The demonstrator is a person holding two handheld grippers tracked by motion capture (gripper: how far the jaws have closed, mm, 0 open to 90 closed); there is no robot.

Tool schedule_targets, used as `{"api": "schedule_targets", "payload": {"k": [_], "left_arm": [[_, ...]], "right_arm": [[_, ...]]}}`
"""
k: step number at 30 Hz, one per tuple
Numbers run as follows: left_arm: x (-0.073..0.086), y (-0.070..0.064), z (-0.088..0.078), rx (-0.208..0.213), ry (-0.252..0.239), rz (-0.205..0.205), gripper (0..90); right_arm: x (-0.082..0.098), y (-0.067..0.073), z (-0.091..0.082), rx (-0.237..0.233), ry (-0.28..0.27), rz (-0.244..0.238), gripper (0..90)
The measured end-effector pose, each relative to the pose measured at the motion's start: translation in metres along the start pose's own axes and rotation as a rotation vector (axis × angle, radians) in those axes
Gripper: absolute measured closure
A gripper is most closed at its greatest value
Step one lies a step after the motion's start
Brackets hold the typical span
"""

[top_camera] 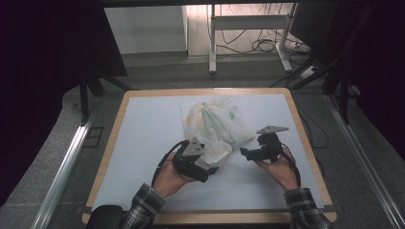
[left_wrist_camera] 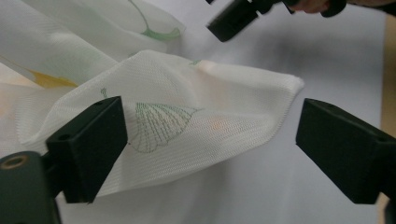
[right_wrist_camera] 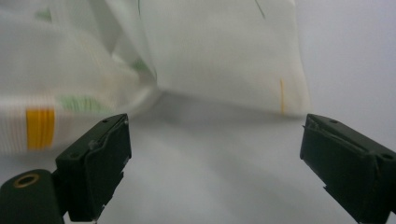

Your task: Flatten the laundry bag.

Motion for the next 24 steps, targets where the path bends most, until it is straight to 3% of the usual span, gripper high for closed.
{"api": "schedule_targets", "payload": {"k": [2, 6, 7, 9, 10, 11, 12, 13, 18, 20, 21, 22, 23, 24], "left_arm": [[0.003, 0.0, 0.001, -0.008, 0.01, 0.008, 18.9], [0.008, 0.002, 0.001, -0.028, 0.027, 0.009, 40.2], [0.011, 0.005, 0.001, -0.025, 0.027, -0.012, 48.0], [0.014, 0.008, 0.001, -0.02, 0.025, -0.031, 62.3], [0.014, 0.008, 0.001, -0.02, 0.025, -0.031, 70.4], [0.017, 0.011, 0.001, -0.01, 0.029, -0.034, 81.2], [0.017, 0.011, 0.001, -0.01, 0.029, -0.034, 85.8], [0.02, 0.012, 0.0, -0.003, 0.039, -0.029, 88.6], [0.02, 0.021, -0.012, -0.036, 0.056, -0.008, 89.2], [0.022, 0.038, -0.03, -0.087, 0.038, -0.038, 89.2], [0.022, 0.038, -0.03, -0.087, 0.038, -0.038, 89.1], [0.024, 0.051, -0.045, -0.128, 0.031, -0.064, 89.2], [0.024, 0.051, -0.045, -0.128, 0.031, -0.064, 89.2], [0.029, 0.064, -0.06, -0.165, 0.029, -0.095, 89.1]], "right_arm": [[-0.009, 0.006, 0.015, -0.015, -0.008, -0.009, 11.7], [-0.016, 0.013, 0.027, -0.013, -0.015, -0.042, 20.1], [-0.02, 0.018, 0.036, -0.001, 0.0, -0.073, 35.2], [-0.022, 0.019, 0.042, -0.007, 0.018, -0.09, 51.9], [-0.022, 0.019, 0.042, -0.007, 0.018, -0.09, 51.9], [-0.022, 0.021, 0.046, 0.004, 0.038, -0.104, 74.8], [-0.022, 0.021, 0.046, 0.004, 0.038, -0.104, 74.8], [-0.022, 0.022, 0.046, 0.005, 0.043, -0.118, 87.3], [-0.021, 0.021, 0.037, 0.003, 0.048, -0.135, 88.5], [-0.021, 0.012, 0.017, 0.018, 0.023, -0.125, 88.5], [-0.021, 0.012, 0.017, 0.018, 0.023, -0.125, 88.5], [-0.021, 0.002, 0.002, 0.035, 0.004, -0.105, 88.5], [-0.02, -0.003, -0.003, 0.041, -0.002, -0.094, 88.5], [-0.018, -0.011, -0.013, 0.053, -0.011, -0.077, 88.5]]}}
Point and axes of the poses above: each handheld gripper's, and its own axes: z roughly forward along the jaws, x roughly out of its underside, y roughly to its left, the point moved 2 cm from there along z, roughly forward along the jaws, and after that the axes turned 12 degrees about -y, right-handed, at the moved point
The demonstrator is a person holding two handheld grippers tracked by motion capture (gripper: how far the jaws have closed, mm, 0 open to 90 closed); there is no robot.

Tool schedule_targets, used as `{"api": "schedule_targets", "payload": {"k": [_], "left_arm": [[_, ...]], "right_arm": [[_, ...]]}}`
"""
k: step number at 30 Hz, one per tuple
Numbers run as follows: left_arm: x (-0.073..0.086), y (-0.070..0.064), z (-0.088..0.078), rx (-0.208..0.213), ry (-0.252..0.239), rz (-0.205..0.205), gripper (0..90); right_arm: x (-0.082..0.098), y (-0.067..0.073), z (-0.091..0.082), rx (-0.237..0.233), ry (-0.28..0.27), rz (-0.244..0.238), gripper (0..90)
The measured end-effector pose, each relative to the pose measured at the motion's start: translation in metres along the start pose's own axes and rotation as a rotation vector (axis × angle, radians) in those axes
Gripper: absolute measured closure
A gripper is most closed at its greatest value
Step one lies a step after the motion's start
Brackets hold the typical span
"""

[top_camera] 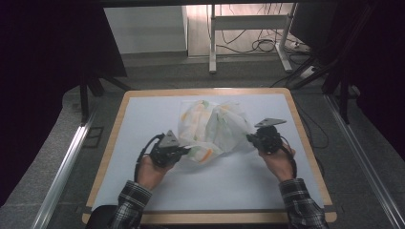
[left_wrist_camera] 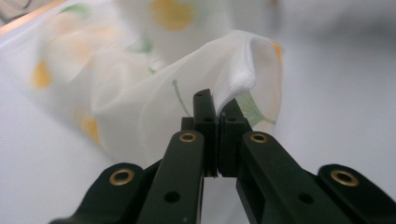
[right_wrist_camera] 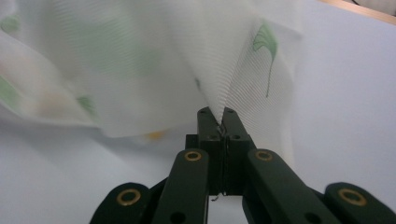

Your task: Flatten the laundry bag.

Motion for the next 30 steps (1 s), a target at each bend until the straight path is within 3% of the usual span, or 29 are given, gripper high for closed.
{"api": "schedule_targets", "payload": {"k": [1, 2, 3, 4, 6, 12, 15, 16, 17, 18, 19, 20, 21, 22, 24, 27, 28, 30], "left_arm": [[0.0, 0.0, 0.0, 0.0, 0.0, 0.0, 89.1], [0.004, 0.015, -0.013, -0.037, -0.005, -0.029, 89.1], [0.004, 0.015, -0.013, -0.037, -0.005, -0.029, 89.0], [0.008, 0.028, -0.025, -0.078, -0.023, -0.058, 89.0], [0.01, 0.04, -0.037, -0.112, -0.05, -0.09, 88.9], [0.017, 0.062, -0.064, -0.204, -0.076, -0.114, 88.9], [0.025, 0.067, -0.062, -0.219, -0.042, -0.12, 88.6], [0.03, 0.07, -0.058, -0.222, -0.012, -0.126, 82.4], [0.039, 0.073, -0.051, -0.236, 0.052, -0.122, 74.1], [0.039, 0.073, -0.051, -0.236, 0.052, -0.122, 64.5], [0.044, 0.075, -0.049, -0.24, 0.083, -0.122, 64.5], [0.047, 0.077, -0.051, -0.248, 0.097, -0.12, 55.4], [0.049, 0.078, -0.054, -0.256, 0.099, -0.13, 47.7], [0.05, 0.08, -0.06, -0.254, 0.097, -0.146, 35.0], [0.056, 0.086, -0.081, -0.266, 0.089, -0.179, 26.6], [0.061, 0.088, -0.096, -0.287, 0.087, -0.188, 21.4], [0.063, 0.088, -0.107, -0.278, 0.062, -0.212, 19.2], [0.062, 0.087, -0.112, -0.262, 0.046, -0.222, 18.4]], "right_arm": [[0.0, 0.0, 0.0, 0.0, 0.0, 0.0, 88.5], [0.006, -0.013, -0.014, 0.019, -0.003, 0.028, 88.5], [0.006, -0.013, -0.014, 0.019, -0.003, 0.028, 88.5], [0.013, -0.024, -0.025, 0.036, -0.007, 0.056, 88.5], [0.018, -0.033, -0.034, 0.042, -0.009, 0.08, 88.4], [0.024, -0.049, -0.059, 0.081, -0.042, 0.102, 88.3], [0.028, -0.051, -0.059, 0.07, -0.031, 0.113, 88.2], [0.038, -0.048, -0.05, 0.052, 0.021, 0.113, 85.3], [0.042, -0.047, -0.046, 0.047, 0.049, 0.109, 79.5], [0.042, -0.047, -0.046, 0.047, 0.049, 0.109, 79.5], [0.046, -0.046, -0.042, 0.051, 0.081, 0.099, 72.8], [0.049, -0.044, -0.04, 0.053, 0.11, 0.086, 65.1], [0.05, -0.044, -0.04, 0.051, 0.117, 0.076, 60.6], [0.048, -0.045, -0.046, 0.055, 0.09, 0.084, 54.3], [0.046, -0.046, -0.053, 0.04, 0.064, 0.098, 48.9], [0.046, -0.047, -0.062, 0.033, 0.057, 0.096, 46.5], [0.047, -0.048, -0.07, 0.029, 0.051, 0.102, 46.1], [0.047, -0.049, -0.073, 0.025, 0.048, 0.105, 45.8]]}}
Point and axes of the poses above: each handheld gripper's, and its own axes: z roughly forward along the jaws, x roughly out of its underside, y roughly to its left, the point moved 2 cm from there along z, roughly forward along the jaws, and after that the axes turned 12 degrees about -y, right-handed, at the moved point
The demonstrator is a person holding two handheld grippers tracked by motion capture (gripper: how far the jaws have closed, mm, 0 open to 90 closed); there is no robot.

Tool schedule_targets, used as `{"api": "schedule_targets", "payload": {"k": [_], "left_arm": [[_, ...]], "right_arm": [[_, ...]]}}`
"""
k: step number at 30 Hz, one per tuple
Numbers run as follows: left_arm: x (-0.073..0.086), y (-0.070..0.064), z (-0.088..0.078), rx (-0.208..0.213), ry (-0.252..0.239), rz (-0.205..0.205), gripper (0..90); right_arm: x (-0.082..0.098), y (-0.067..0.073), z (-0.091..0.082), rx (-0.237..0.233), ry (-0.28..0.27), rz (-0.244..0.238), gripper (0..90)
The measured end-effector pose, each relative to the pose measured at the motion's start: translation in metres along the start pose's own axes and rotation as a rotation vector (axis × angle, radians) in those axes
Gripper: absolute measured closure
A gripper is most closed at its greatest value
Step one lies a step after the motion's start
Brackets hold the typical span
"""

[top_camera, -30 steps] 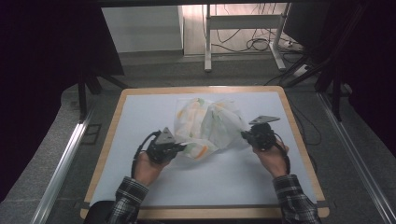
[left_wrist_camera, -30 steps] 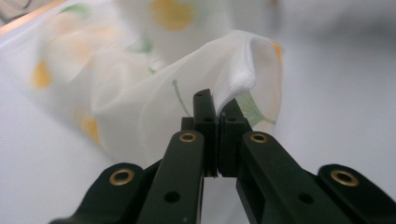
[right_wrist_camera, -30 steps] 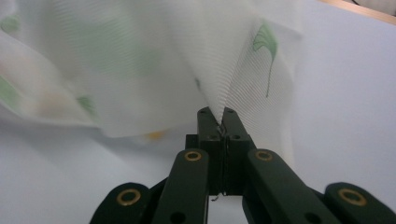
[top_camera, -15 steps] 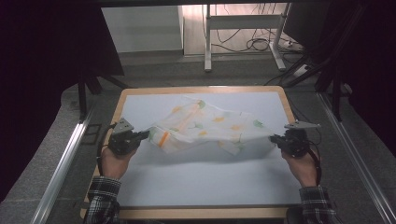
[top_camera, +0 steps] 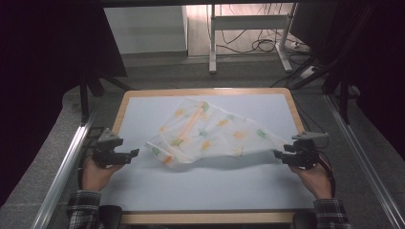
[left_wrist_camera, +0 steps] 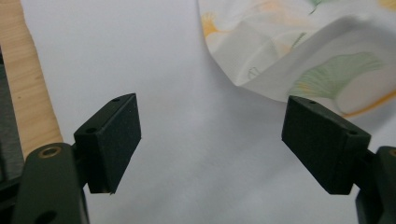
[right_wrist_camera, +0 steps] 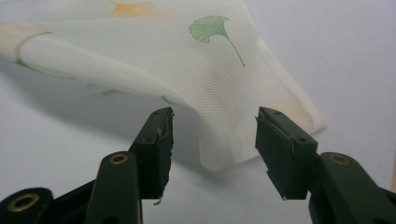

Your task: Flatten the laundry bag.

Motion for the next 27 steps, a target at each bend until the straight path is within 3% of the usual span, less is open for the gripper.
{"api": "schedule_targets", "payload": {"k": [3, 4, 6, 9, 10, 11, 13, 14, 15, 17, 19, 20, 22, 24, 25, 26, 27], "left_arm": [[-0.013, -0.016, -0.007, 0.053, -0.047, 0.021, 17.4], [-0.013, -0.016, -0.007, 0.053, -0.047, 0.021, 17.3], [-0.026, -0.031, 0.0, 0.083, -0.06, 0.044, 17.2], [-0.031, -0.038, 0.009, 0.099, -0.055, 0.04, 17.2], [-0.033, -0.039, 0.017, 0.099, -0.05, 0.008, 17.3], [-0.033, -0.039, 0.017, 0.099, -0.05, 0.008, 17.2], [-0.032, -0.037, 0.031, 0.098, -0.048, -0.071, 16.1], [-0.031, -0.035, 0.038, 0.093, -0.035, -0.099, 9.6], [-0.027, -0.034, 0.05, 0.105, 0.001, -0.133, 9.5], [-0.021, -0.035, 0.06, 0.131, 0.038, -0.153, 11.4], [-0.018, -0.037, 0.064, 0.143, 0.064, -0.154, 20.4], [-0.014, -0.04, 0.067, 0.155, 0.111, -0.131, 29.5], [-0.011, -0.042, 0.067, 0.176, 0.141, -0.108, 41.2], [-0.01, -0.043, 0.065, 0.187, 0.145, -0.096, 59.2], [-0.01, -0.044, 0.06, 0.198, 0.148, -0.062, 66.3], [-0.01, -0.044, 0.06, 0.198, 0.148, -0.062, 73.1], [-0.01, -0.044, 0.055, 0.209, 0.142, -0.037, 73.1]], "right_arm": [[-0.009, -0.005, -0.017, -0.012, -0.042, 0.023, 45.7], [-0.009, -0.005, -0.017, -0.012, -0.042, 0.023, 45.7], [-0.019, -0.007, -0.018, -0.013, -0.059, 0.047, 45.6], [-0.027, -0.007, -0.012, -0.018, -0.059, 0.057, 43.8], [-0.035, -0.004, -0.001, -0.032, -0.052, 0.059, 41.4], [-0.038, -0.002, 0.003, -0.04, -0.049, 0.06, 41.4], [-0.041, 0.001, 0.01, -0.047, -0.042, 0.053, 40.4], [-0.046, 0.008, 0.021, -0.048, -0.035, 0.036, 39.9], [-0.047, 0.01, 0.026, -0.051, -0.037, 0.027, 39.4], [-0.05, 0.016, 0.037, -0.057, -0.032, 0.024, 39.1], [-0.051, 0.018, 0.043, -0.053, -0.026, 0.021, 39.4], [-0.05, 0.02, 0.058, -0.045, -0.009, 0.016, 42.9], [-0.047, 0.019, 0.068, -0.035, 0.016, 0.012, 46.6], [-0.041, 0.018, 0.078, -0.023, 0.045, 0.01, 53.8], [-0.038, 0.018, 0.082, -0.019, 0.061, 0.01, 57.5], [-0.038, 0.018, 0.082, -0.019, 0.061, 0.01, 57.5], [-0.034, 0.018, 0.086, -0.023, 0.088, 0.013, 61.7]]}}
Point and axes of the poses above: each handheld gripper's, and its own axes: z roughly forward along the jaws, x roughly out of its underside, y roughly to its left, the point moved 2 cm from there along z, roughly forward along the jaws, and after that the axes turned 12 degrees about -y, right-handed, at the moved point
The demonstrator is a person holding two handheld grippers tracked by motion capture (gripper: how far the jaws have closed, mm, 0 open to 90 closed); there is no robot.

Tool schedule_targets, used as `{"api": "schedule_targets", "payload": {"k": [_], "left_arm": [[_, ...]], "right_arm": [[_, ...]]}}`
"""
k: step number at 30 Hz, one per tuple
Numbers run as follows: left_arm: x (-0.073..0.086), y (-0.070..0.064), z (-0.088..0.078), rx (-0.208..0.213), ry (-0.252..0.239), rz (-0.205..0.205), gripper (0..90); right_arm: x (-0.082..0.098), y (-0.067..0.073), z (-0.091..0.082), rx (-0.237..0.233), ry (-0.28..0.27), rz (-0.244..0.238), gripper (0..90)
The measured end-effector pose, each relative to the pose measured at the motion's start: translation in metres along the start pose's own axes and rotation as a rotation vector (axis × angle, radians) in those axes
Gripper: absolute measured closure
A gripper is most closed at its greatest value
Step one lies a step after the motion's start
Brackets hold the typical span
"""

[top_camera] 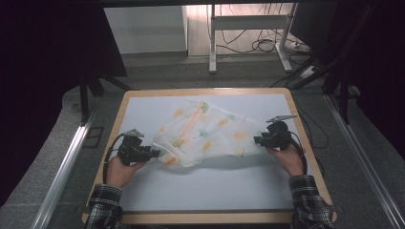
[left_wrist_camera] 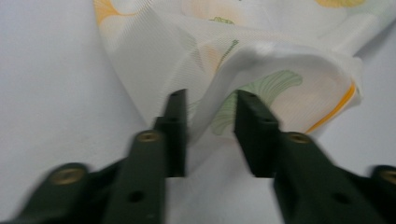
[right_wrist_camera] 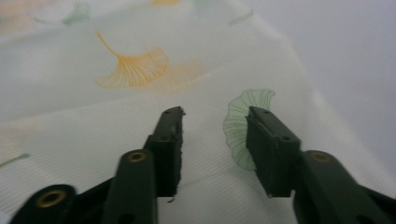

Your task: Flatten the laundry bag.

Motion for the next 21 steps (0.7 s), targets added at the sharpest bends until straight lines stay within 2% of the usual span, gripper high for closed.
{"api": "schedule_targets", "payload": {"k": [1, 2, 4, 5, 6, 7, 8, 10, 11, 12, 13, 14, 15, 16, 17, 18, 19, 21], "left_arm": [[0.0, -0.001, -0.002, 0.001, 0.0, 0.01, 84.6], [0.001, -0.001, -0.008, 0.002, 0.002, 0.031, 87.3], [0.002, 0.0, -0.011, 0.004, 0.001, 0.032, 87.6], [0.002, 0.002, -0.017, 0.001, -0.018, 0.013, 82.9], [0.002, 0.002, -0.017, 0.001, -0.018, 0.013, 75.9], [0.001, 0.003, -0.021, 0.002, -0.051, -0.012, 60.7], [0.0, 0.004, -0.024, 0.004, -0.069, -0.027, 60.7], [-0.007, 0.002, -0.032, 0.002, -0.121, -0.048, 46.2], [-0.011, 0.001, -0.035, -0.005, -0.145, -0.058, 29.3], [-0.017, -0.001, -0.038, -0.004, -0.185, -0.093, 24.9], [-0.017, -0.001, -0.038, -0.004, -0.185, -0.093, 20.2], [-0.021, -0.002, -0.037, 0.01, -0.212, -0.127, 20.2], [-0.023, -0.004, -0.032, 0.012, -0.215, -0.154, 13.7], [-0.023, -0.004, -0.032, 0.012, -0.215, -0.154, 12.7], [-0.023, -0.005, -0.02, -0.024, -0.169, -0.167, 11.0], [-0.023, -0.005, -0.02, -0.024, -0.169, -0.167, 10.7], [-0.02, -0.004, -0.011, -0.067, -0.132, -0.172, 10.7], [-0.015, 0.0, 0.0, -0.067, -0.089, -0.193, 14.2]], "right_arm": [[0.005, 0.002, 0.007, -0.014, 0.05, -0.017, 68.5], [0.006, 0.002, 0.008, -0.019, 0.063, -0.024, 69.1], [0.005, 0.003, 0.008, -0.021, 0.065, -0.039, 68.7], [-0.002, 0.004, 0.009, -0.008, 0.045, -0.055, 63.5], [-0.002, 0.004, 0.009, -0.008, 0.045, -0.055, 63.5], [-0.012, 0.002, 0.012, 0.014, 0.019, -0.07, 54.5], [-0.012, 0.002, 0.012, 0.014, 0.019, -0.07, 54.5], [-0.022, -0.001, 0.016, 0.026, 0.003, -0.076, 52.0], [-0.035, -0.004, 0.024, 0.027, -0.012, -0.077, 45.8], [-0.038, -0.006, 0.028, 0.027, -0.019, -0.08, 42.3], [-0.038, -0.006, 0.028, 0.027, -0.019, -0.08, 42.3], [-0.043, -0.007, 0.034, 0.029, -0.024, -0.08, 39.2], [-0.048, -0.011, 0.051, 0.023, -0.028, -0.068, 34.0], [-0.048, -0.011, 0.051, 0.023, -0.028, -0.068, 34.0], [-0.049, -0.015, 0.066, 0.015, -0.027, -0.063, 30.1], [-0.049, -0.015, 0.066, 0.015, -0.027, -0.063, 30.1], [-0.049, -0.016, 0.072, 0.014, -0.024, -0.06, 29.1], [-0.047, -0.019, 0.089, 0.014, -0.014, -0.069, 25.8]]}}
Point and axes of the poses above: each handheld gripper's, and its own axes: z roughly forward along the jaws, x roughly out of its underside, y roughly to its left, the point moved 2 cm from there along z, roughly forward along the jaws, and after that the axes turned 12 degrees about -y, right-handed, at the moved point
